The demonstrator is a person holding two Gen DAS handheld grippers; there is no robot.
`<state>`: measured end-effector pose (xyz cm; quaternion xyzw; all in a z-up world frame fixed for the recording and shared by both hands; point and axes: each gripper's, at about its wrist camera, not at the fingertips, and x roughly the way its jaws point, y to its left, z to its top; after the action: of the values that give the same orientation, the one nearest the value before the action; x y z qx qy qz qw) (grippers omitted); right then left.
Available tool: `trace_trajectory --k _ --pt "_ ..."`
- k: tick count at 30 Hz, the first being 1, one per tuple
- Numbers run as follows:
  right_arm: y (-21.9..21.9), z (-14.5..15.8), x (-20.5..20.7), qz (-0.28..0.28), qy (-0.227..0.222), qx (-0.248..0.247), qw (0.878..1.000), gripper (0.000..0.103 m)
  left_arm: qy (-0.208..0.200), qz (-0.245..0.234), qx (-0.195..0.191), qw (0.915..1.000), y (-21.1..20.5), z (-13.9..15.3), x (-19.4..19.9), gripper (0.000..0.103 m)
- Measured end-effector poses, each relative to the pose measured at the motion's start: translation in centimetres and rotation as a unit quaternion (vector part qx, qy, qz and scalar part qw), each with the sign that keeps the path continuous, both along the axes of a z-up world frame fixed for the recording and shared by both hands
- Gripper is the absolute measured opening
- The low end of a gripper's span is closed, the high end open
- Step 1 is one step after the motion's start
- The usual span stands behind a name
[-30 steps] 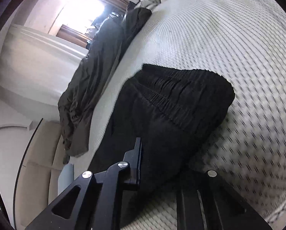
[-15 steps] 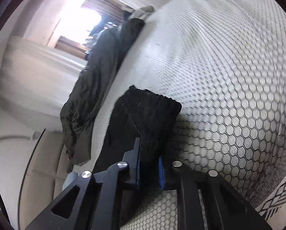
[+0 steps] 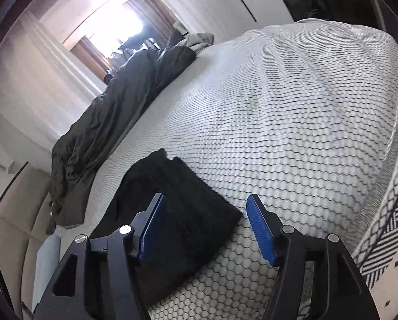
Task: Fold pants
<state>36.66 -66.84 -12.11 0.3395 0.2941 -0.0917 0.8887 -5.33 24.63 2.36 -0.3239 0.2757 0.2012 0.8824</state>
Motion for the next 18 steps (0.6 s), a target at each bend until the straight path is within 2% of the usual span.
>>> trace_trajectory --k 1,3,5,8,11,15,18 --pt "0.3 0.2 0.5 0.01 -0.002 -0.004 1.0 0.066 -0.008 -0.023 -0.001 0.9997 -0.8 0.1 0.4 0.082" --pt "1.5 0.9 2.1 0.019 -0.002 -0.028 0.999 0.08 -0.013 -0.062 0.008 0.998 -2.9 0.0 1.6 0.085" --pt "2.9 1.2 3.8 0.03 0.002 -0.046 0.999 0.09 0.001 -0.081 0.039 0.996 -5.2 0.0 3.0 0.087" --pt "4.2 1.7 6.6 0.042 0.017 -0.067 0.997 0.09 0.017 -0.132 0.063 0.9891 -8.8 -0.5 4.7 0.088" --pt "5.2 3.3 9.2 0.07 0.004 -0.079 0.994 0.091 0.023 -0.175 0.077 0.9812 -12.0 -0.8 6.1 0.088" --pt "5.6 2.6 14.6 0.139 0.06 -0.096 0.984 0.091 0.029 -0.201 0.084 0.9755 -14.6 -0.8 6.7 0.088" --pt "5.4 1.0 18.4 0.162 0.093 -0.09 0.978 0.09 0.036 -0.198 0.077 0.9765 -15.0 -1.5 7.2 0.088"
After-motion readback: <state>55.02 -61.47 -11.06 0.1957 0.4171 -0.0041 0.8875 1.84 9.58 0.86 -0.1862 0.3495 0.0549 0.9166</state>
